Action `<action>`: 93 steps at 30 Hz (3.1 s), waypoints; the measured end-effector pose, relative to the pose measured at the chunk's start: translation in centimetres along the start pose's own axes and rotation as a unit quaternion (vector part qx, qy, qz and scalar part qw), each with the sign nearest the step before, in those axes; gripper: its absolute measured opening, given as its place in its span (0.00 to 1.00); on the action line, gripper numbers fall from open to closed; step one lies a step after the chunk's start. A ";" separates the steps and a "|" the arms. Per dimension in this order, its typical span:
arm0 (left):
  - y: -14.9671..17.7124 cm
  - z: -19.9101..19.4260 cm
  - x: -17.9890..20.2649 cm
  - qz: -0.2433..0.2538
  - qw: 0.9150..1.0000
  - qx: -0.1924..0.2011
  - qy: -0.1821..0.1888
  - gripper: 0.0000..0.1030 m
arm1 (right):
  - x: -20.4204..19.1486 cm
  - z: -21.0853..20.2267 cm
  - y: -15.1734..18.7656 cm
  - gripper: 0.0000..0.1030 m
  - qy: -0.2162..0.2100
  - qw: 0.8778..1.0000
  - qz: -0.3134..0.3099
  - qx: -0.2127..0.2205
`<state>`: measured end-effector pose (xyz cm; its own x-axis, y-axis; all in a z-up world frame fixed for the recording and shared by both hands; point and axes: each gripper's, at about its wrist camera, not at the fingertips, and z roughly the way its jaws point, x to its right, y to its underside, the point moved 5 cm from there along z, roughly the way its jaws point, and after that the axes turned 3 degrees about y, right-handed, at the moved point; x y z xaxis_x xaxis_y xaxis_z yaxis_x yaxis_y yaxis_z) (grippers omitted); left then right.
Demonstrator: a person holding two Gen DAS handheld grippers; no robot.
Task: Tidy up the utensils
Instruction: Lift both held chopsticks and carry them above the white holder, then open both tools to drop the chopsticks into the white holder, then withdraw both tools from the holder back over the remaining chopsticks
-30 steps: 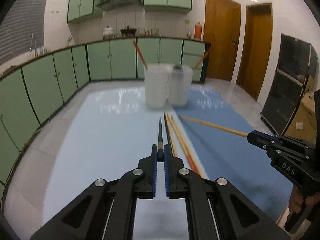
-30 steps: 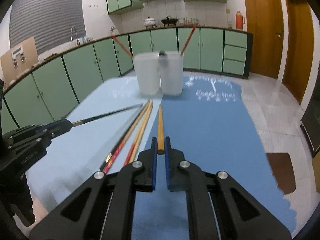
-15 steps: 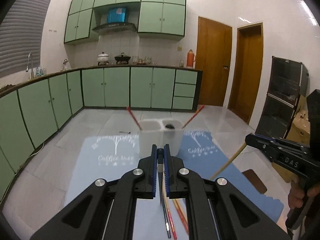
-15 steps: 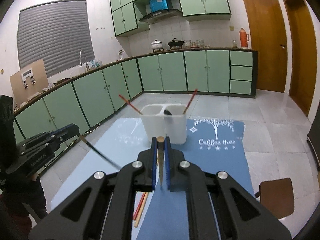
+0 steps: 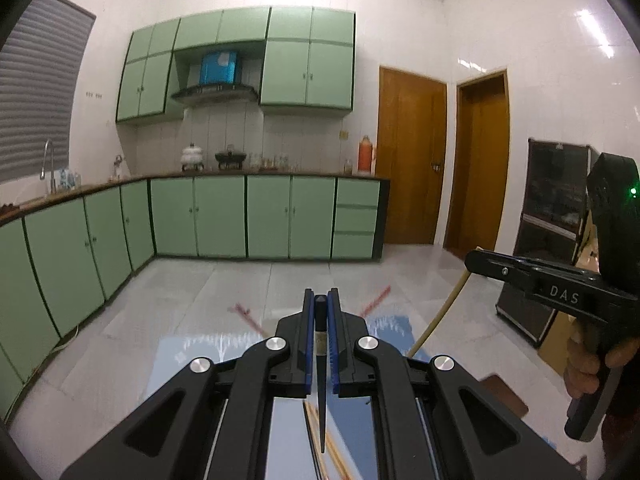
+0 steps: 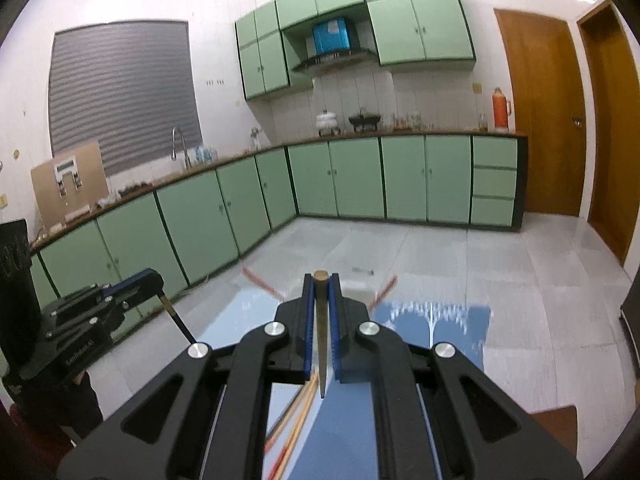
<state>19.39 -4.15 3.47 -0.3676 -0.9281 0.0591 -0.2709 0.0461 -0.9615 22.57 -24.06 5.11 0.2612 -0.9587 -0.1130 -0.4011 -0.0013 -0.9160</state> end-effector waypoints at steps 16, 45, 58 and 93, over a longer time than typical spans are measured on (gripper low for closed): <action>-8.4 10.2 -2.6 0.016 0.996 0.077 -0.040 0.06 | 2.7 9.2 -7.5 0.06 0.037 0.999 -0.009 0.035; -3.2 10.6 -4.4 0.006 0.999 0.029 -0.035 0.44 | 4.0 10.6 -3.2 0.52 0.063 0.997 -0.004 0.049; 6.5 2.5 -3.1 -0.018 0.999 -0.019 -0.044 0.66 | 3.1 1.3 6.8 0.88 0.093 0.993 0.009 0.067; 27.0 -0.5 -3.4 -0.033 0.972 -0.224 -0.065 0.66 | -4.2 3.3 28.9 0.73 0.075 0.985 0.000 -0.157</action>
<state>12.85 0.43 -22.51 -0.2289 -0.9719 0.0543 -0.6602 0.1140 -0.7424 12.75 -19.12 -22.11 0.1371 -0.9900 -0.0331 -0.6592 -0.0663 -0.7491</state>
